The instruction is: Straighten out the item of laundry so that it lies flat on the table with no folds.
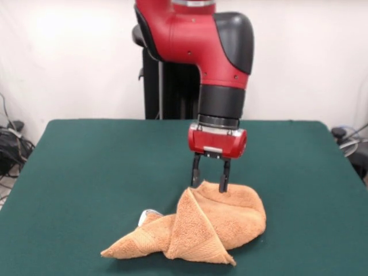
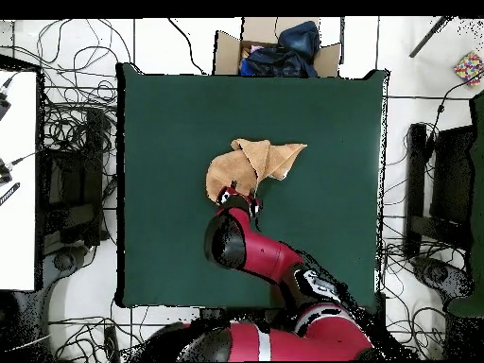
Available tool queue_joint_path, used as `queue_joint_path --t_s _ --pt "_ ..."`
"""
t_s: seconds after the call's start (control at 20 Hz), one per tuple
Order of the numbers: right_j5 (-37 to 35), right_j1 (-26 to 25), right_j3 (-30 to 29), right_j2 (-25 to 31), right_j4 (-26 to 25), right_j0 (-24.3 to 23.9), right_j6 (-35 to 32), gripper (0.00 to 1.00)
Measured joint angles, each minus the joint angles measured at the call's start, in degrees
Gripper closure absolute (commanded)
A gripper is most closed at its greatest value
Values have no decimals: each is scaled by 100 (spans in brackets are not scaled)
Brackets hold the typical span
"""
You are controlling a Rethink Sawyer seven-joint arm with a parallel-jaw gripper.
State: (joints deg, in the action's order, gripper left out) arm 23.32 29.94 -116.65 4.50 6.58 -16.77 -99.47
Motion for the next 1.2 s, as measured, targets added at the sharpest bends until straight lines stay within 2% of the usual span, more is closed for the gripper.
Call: queue_joint_path --t_s 0.65,1.2 --pt "598 -531 7 -33 2 116 0 0" --pt "1098 -676 60 -426 2 499 0 0"
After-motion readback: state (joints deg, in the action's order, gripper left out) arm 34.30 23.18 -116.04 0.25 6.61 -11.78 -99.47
